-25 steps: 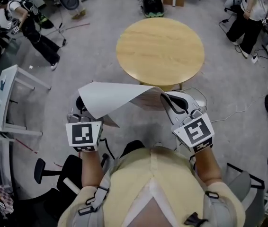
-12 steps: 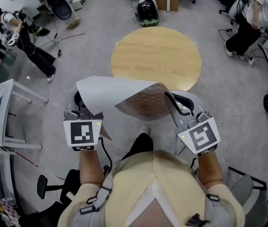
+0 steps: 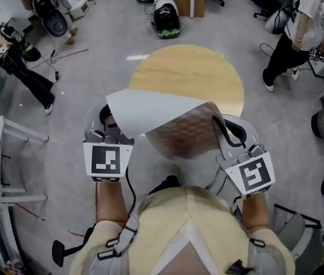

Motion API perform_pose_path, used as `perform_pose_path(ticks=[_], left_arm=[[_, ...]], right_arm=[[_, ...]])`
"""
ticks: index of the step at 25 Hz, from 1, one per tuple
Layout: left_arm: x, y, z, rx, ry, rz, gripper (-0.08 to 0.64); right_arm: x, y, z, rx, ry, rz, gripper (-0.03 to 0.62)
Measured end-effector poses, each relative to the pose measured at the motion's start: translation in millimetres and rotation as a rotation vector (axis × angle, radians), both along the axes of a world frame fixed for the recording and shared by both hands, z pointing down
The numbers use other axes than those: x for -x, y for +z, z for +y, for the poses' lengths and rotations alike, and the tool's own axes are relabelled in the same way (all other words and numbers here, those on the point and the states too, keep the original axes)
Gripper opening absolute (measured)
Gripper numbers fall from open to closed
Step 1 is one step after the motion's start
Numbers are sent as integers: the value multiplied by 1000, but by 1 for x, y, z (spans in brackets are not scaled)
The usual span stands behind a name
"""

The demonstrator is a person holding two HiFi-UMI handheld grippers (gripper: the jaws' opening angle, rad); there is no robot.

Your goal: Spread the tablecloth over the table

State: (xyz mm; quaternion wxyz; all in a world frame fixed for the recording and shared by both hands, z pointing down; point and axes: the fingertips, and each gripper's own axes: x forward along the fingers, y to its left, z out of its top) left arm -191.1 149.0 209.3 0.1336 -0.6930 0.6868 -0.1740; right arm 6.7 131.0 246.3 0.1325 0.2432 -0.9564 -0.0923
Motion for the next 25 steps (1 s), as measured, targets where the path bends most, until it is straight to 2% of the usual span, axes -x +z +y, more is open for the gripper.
perform_pose_path(ticks=[5,13,18,25], left_arm=[[14,7,-49,10,77,-21,6],[36,23,-111,22,171,3,6],[34,24,-144,28,214,16,6],[21,-5,-197,-10,228,-45,6]], right_arm=[[10,9,-47,-10,105,42,9],[33,12,-92,-55,216,90,9],[31,14,-116,-60,248,95,9],[19,-3,-169,-113,270,59,9]])
